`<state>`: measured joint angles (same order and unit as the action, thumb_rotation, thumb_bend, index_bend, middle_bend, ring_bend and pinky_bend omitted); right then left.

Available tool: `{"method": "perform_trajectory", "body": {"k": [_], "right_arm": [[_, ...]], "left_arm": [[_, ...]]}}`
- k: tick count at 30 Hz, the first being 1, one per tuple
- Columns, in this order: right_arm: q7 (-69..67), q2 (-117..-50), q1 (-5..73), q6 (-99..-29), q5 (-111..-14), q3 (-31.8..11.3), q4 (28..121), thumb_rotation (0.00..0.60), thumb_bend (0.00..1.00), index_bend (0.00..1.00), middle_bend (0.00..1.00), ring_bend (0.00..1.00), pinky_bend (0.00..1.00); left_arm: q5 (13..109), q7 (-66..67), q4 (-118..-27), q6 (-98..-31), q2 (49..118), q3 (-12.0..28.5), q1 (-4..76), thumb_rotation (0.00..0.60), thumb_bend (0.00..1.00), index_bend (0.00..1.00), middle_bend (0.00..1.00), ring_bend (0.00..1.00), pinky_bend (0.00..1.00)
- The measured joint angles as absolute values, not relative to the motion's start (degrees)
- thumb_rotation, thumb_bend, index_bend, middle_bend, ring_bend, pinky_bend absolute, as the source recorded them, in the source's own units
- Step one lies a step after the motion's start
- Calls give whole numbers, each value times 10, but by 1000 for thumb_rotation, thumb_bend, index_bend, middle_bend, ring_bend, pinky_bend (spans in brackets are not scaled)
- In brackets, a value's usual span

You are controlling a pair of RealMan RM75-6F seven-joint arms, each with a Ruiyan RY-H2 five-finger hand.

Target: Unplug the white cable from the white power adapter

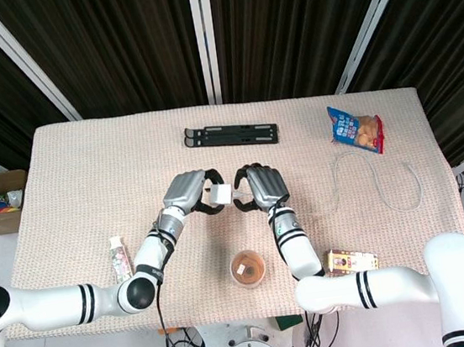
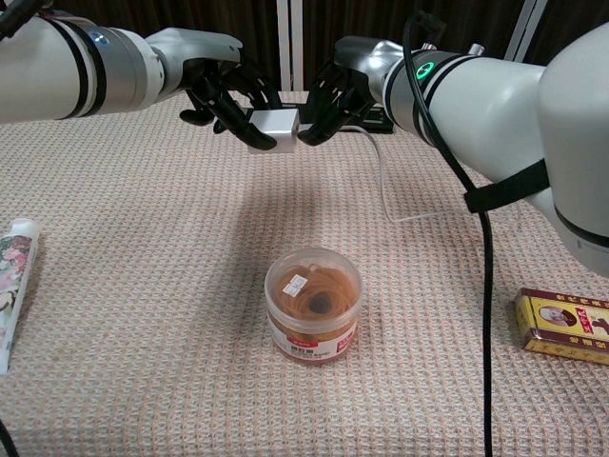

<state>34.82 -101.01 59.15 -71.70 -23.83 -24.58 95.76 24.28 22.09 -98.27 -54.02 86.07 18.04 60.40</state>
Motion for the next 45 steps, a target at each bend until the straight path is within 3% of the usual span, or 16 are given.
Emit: {"method": "perform_trajectory", "body": {"k": [10, 21, 39, 42, 45], "right_arm": [[357, -1016, 593, -718, -233, -252, 955, 600, 340, 614, 376, 221, 315], [361, -1021, 595, -714, -221, -263, 952, 600, 475, 630, 380, 222, 313], [369, -994, 576, -712, -214, -252, 959, 600, 477, 635, 376, 221, 311], [369, -980, 567, -709, -211, -249, 961, 600, 477, 635, 373, 221, 308], [363, -967, 557, -706, -210, -246, 961, 600, 477, 635, 370, 222, 302]], "left_arm": [[239, 221, -983, -541, 860, 176, 611, 600, 312, 573, 465, 732, 923], [233, 217, -981, -544, 858, 174, 614, 600, 313, 571, 464, 733, 923], [245, 219, -945, -534, 861, 154, 613, 600, 313, 569, 450, 728, 919], [251, 235, -911, -534, 873, 139, 616, 600, 312, 568, 438, 715, 904], [259, 252, -867, -533, 894, 122, 619, 600, 309, 554, 430, 653, 806]]}}
